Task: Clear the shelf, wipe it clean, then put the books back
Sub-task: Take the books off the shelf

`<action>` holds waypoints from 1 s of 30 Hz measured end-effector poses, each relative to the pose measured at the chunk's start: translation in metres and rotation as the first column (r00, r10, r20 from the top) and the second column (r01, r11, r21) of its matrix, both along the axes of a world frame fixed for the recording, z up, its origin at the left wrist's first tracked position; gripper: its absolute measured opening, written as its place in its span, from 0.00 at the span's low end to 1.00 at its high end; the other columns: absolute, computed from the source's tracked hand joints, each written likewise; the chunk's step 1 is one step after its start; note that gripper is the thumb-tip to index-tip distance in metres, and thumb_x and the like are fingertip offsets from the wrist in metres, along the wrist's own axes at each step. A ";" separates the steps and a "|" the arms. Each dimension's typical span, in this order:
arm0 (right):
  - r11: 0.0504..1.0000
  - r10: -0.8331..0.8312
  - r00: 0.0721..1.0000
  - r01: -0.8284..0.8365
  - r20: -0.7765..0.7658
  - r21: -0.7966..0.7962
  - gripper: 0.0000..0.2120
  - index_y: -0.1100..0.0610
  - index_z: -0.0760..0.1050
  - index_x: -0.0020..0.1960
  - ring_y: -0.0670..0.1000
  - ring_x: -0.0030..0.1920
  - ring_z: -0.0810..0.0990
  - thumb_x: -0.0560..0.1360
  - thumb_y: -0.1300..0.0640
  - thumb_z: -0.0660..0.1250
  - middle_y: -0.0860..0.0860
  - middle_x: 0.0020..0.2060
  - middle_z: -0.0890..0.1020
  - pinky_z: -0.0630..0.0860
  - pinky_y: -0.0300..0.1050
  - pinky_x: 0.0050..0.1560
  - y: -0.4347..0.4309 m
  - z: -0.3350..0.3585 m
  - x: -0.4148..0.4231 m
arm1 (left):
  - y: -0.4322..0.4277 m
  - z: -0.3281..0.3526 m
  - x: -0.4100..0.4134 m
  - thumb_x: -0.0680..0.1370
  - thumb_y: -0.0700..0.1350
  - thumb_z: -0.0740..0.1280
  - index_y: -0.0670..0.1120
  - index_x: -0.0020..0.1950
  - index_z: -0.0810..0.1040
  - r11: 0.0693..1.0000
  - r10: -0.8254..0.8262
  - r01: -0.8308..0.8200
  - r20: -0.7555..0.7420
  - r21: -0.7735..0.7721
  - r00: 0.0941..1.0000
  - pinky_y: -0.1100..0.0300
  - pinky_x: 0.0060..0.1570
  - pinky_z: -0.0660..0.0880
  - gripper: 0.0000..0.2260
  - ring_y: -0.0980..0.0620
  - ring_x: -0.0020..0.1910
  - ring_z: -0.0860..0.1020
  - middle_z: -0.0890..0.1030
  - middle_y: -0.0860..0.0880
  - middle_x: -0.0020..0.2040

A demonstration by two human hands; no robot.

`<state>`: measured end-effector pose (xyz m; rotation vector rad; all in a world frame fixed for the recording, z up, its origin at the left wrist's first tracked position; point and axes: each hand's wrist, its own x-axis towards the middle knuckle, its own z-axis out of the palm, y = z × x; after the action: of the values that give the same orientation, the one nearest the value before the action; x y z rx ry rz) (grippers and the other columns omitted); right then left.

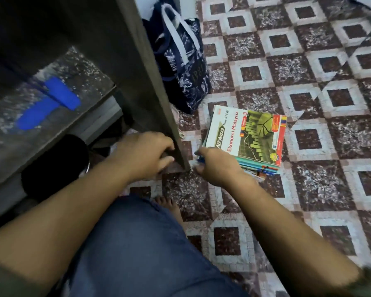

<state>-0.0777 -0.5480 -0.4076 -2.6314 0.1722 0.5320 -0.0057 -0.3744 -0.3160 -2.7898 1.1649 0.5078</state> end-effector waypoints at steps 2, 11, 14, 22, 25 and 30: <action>0.996 0.093 0.990 -0.093 0.104 -0.002 0.19 0.53 0.72 0.65 0.58 0.56 0.79 0.76 0.48 0.65 0.55 0.56 0.79 0.78 0.52 0.53 0.026 0.038 0.002 | 0.053 0.015 0.002 0.76 0.56 0.68 0.52 0.59 0.79 0.964 0.246 -0.245 -0.006 -0.098 0.969 0.53 0.51 0.76 0.14 0.47 0.54 0.79 0.80 0.51 0.56; 0.868 0.463 0.811 -0.497 0.357 0.003 0.21 0.51 0.71 0.68 0.54 0.63 0.74 0.76 0.49 0.66 0.52 0.62 0.76 0.73 0.47 0.57 0.180 0.172 0.028 | 0.287 0.115 -0.070 0.73 0.48 0.73 0.43 0.53 0.82 0.679 0.734 -0.662 0.316 -0.317 0.602 0.48 0.51 0.74 0.12 0.36 0.50 0.78 0.81 0.38 0.48; 0.801 0.561 0.731 -0.598 0.390 -0.031 0.20 0.50 0.71 0.66 0.55 0.62 0.75 0.76 0.46 0.66 0.52 0.61 0.77 0.74 0.49 0.57 0.243 0.197 0.031 | 0.350 0.146 -0.103 0.71 0.53 0.66 0.43 0.53 0.82 0.664 0.738 -0.639 0.480 -0.389 0.475 0.46 0.54 0.72 0.17 0.37 0.52 0.75 0.80 0.40 0.51; 0.623 0.732 0.513 -0.770 0.449 -0.137 0.19 0.50 0.71 0.66 0.58 0.62 0.75 0.76 0.48 0.65 0.54 0.62 0.77 0.75 0.49 0.56 0.387 0.250 0.027 | 0.447 0.197 -0.156 0.70 0.49 0.75 0.46 0.61 0.79 0.513 0.816 -0.628 0.560 -0.585 0.146 0.41 0.60 0.68 0.20 0.37 0.64 0.69 0.73 0.41 0.63; 0.582 0.745 0.443 -0.798 0.499 -0.160 0.20 0.51 0.72 0.67 0.57 0.62 0.76 0.76 0.49 0.66 0.54 0.62 0.75 0.75 0.50 0.58 0.429 0.262 0.029 | 0.457 0.198 -0.156 0.71 0.53 0.72 0.48 0.66 0.73 0.530 0.790 -0.651 0.596 -0.544 0.145 0.38 0.65 0.62 0.25 0.42 0.66 0.69 0.72 0.44 0.65; 0.563 0.719 0.361 -0.803 0.594 -0.194 0.26 0.52 0.66 0.72 0.56 0.64 0.73 0.75 0.53 0.67 0.52 0.66 0.71 0.75 0.50 0.58 0.483 0.270 0.038 | 0.476 0.191 -0.147 0.69 0.54 0.73 0.47 0.71 0.69 0.523 0.792 -0.692 0.585 -0.498 0.177 0.36 0.69 0.54 0.32 0.44 0.69 0.66 0.71 0.45 0.68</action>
<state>-0.0397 -0.0655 -0.1375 -2.4373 -1.3446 -0.1226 -0.1523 0.1011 -0.1250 -2.8900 -0.4760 -0.7871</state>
